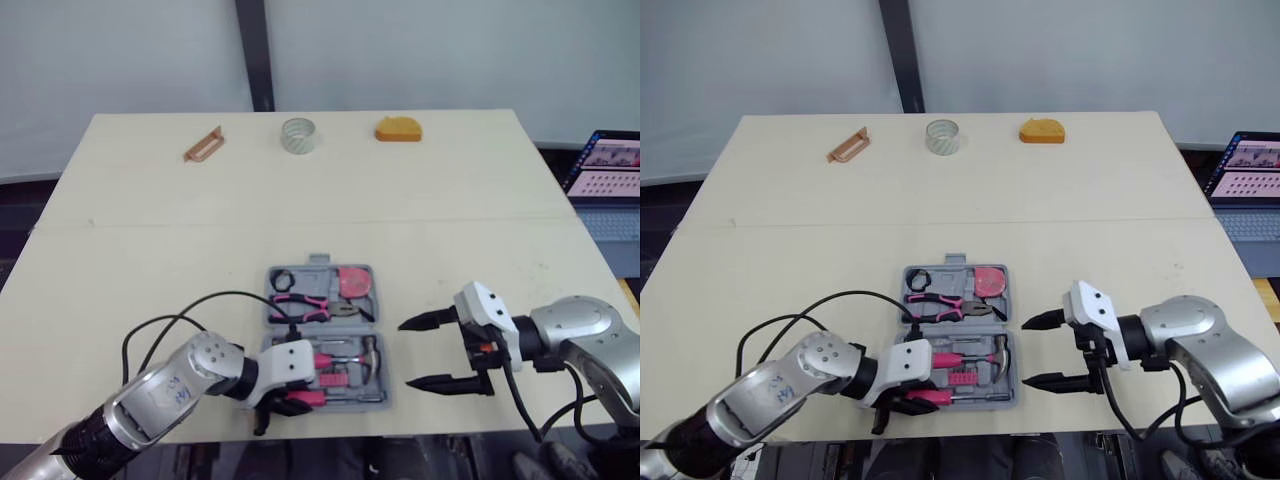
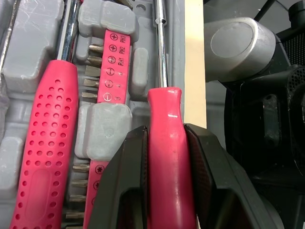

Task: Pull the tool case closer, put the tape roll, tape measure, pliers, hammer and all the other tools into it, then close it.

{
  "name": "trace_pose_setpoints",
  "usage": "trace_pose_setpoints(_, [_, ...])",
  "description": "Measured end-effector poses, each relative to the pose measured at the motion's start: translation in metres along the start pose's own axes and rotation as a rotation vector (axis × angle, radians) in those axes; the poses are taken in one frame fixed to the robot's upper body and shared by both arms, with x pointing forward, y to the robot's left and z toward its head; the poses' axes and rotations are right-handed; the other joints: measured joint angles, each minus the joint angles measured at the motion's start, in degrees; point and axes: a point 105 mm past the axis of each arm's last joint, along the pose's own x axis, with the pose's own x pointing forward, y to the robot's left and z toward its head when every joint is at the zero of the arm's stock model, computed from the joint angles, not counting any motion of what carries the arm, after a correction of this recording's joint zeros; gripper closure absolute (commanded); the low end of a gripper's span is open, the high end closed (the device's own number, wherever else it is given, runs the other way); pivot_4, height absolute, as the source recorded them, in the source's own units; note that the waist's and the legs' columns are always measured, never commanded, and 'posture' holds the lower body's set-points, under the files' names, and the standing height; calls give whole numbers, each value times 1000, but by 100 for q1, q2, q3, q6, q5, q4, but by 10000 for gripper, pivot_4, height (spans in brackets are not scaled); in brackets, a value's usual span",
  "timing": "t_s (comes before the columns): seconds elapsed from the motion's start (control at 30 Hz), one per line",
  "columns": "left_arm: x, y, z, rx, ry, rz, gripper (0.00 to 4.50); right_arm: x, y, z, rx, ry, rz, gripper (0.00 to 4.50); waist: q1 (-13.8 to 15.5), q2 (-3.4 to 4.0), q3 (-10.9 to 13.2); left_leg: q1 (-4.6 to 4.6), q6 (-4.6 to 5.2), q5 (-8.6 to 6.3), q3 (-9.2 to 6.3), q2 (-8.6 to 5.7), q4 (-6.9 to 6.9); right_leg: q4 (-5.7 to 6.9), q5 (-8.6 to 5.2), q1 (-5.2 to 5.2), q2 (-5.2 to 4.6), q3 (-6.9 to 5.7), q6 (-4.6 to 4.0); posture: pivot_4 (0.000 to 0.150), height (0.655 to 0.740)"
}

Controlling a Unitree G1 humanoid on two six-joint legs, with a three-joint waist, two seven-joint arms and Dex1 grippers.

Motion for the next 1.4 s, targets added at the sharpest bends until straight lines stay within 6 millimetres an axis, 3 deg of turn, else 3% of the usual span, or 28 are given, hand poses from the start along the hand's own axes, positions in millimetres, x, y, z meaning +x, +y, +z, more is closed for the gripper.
trace_pose_setpoints(1.0, [2, 1, 1, -1, 9, 9, 38391, 0, -1, 0, -11, -4, -9, 0, 2, -1, 0, 0, 1, -1, 0, 0, 3, 1, 0, 1, 0, 0, 0, 1500, 7400])
trace_pose_setpoints(1.07, [2, 1, 1, -1, 9, 9, 27635, 0, -1, 0, -11, -4, -9, 0, 2, -1, 0, 0, 1, -1, 0, 0, 3, 1, 0, 1, 0, 0, 0, 1500, 7400])
trace_pose_setpoints(1.17, [4, -5, 2, 4, 5, -22, 15215, 0, 0, -1, -7, -4, -8, 0, 9, -1, -1, 0, 2, -1, 0, 0, 5, 1, 0, 3, 0, 1, 0, 1500, 7400])
trace_pose_setpoints(1.4, [4, -7, 3, -9, 3, -27, 15215, 0, 1, -2, 1, -4, -7, 0, 9, -1, -1, 0, 3, -2, -1, 0, 9, 3, 1, 3, -1, 1, 0, 1500, 7400])
